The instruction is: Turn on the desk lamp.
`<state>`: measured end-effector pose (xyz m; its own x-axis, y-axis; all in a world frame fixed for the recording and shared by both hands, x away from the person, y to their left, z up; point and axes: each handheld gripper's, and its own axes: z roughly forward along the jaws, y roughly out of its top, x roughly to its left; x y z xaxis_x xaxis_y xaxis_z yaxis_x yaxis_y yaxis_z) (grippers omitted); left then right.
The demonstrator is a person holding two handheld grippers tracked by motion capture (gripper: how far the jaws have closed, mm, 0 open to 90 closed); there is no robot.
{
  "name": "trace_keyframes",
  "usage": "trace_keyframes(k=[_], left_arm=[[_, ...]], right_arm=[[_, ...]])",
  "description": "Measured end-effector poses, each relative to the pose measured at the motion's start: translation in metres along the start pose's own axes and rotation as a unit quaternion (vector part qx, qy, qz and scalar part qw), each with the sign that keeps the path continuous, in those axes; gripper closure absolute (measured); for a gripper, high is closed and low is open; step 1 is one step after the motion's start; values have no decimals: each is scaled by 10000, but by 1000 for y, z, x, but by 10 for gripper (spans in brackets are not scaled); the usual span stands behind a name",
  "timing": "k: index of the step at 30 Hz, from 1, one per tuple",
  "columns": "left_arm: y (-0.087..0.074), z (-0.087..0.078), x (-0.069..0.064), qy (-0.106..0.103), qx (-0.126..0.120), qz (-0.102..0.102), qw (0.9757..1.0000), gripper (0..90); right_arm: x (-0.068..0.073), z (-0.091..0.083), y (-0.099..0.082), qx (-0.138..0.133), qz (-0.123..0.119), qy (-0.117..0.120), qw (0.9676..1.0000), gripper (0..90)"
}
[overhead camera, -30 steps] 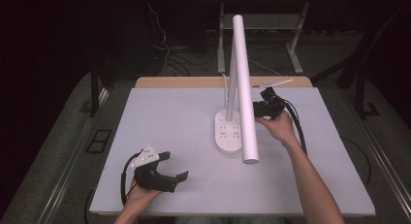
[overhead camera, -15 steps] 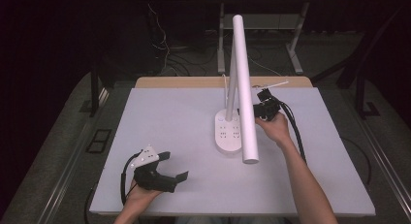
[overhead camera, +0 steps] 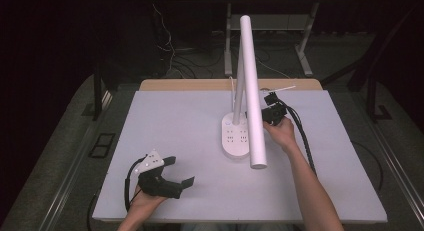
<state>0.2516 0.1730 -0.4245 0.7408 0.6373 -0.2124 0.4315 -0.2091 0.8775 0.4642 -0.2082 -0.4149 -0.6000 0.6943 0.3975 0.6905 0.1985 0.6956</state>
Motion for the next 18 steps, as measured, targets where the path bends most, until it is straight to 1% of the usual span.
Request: trace_keyframes(k=[1, 10, 18], left_arm=[[0, 0, 0, 0, 1, 1, 10000, 0], [0, 0, 0, 21, 12, 18, 10000, 0], [0, 0, 0, 20, 22, 31, 10000, 0]], right_arm=[[0, 1, 0, 1, -1, 5, 10000, 894], [0, 12, -3, 100, 42, 43, 9999, 896], [0, 17, -5, 157, 83, 65, 9998, 895]])
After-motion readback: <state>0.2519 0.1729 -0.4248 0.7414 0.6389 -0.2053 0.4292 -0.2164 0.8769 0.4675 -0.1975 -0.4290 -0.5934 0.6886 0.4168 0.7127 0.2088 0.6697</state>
